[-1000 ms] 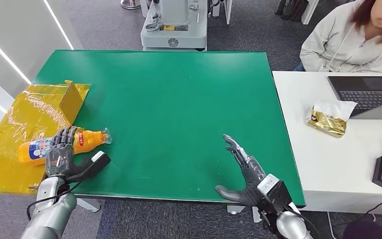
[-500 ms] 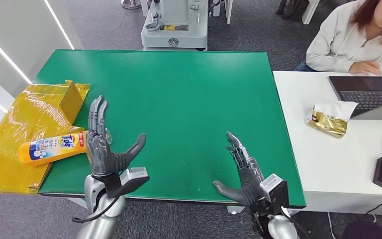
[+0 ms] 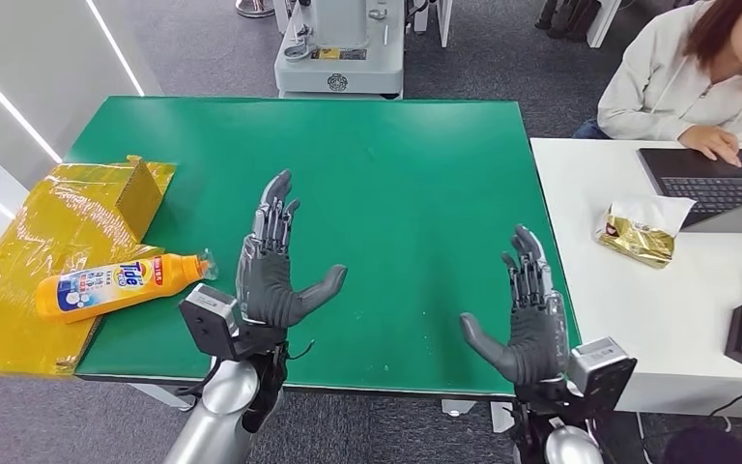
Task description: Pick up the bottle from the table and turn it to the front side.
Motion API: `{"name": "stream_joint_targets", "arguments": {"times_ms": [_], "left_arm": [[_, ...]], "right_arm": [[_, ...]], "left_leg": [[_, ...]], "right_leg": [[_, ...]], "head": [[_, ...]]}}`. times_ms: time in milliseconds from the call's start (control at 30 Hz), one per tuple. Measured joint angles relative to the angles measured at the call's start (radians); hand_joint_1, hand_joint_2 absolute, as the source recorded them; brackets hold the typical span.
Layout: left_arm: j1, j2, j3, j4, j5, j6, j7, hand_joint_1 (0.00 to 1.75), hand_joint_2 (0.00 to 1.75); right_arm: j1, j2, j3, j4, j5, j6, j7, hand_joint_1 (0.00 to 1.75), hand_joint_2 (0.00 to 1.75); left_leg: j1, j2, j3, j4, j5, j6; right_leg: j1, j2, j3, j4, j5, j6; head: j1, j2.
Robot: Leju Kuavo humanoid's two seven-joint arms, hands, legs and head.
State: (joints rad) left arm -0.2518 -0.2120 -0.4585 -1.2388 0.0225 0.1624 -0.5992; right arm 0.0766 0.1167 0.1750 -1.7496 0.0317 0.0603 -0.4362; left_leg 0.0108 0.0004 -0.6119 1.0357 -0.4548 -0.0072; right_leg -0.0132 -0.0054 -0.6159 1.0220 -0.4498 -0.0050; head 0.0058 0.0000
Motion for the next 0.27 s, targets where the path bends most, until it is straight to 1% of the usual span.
{"name": "stream_joint_targets", "arguments": {"times_ms": [133,267], "left_arm": [[-0.01,0.004,-0.003,0.013,0.015,-0.013,0.007,0.0,1.75],[-0.013,0.01,-0.002,0.017,0.009,-0.002,0.004,0.0,1.75]], "right_arm": [[0.06,0.032,-0.055,-0.079,0.001,-0.011,-0.023,0.0,1.75],[0.094,0.044,-0.077,-0.115,0.0,-0.009,-0.042,0.0,1.75]], "left_leg": [[0.0,0.001,0.0,0.0,-0.001,0.0],[0.0,0.001,0.0,-0.001,-0.001,0.0]], "right_leg": [[0.0,0.001,0.0,0.0,0.0,0.0],[0.0,0.001,0.0,0.0,0.0,0.0]], "head": [[0.0,0.0],[0.0,0.0]]}}
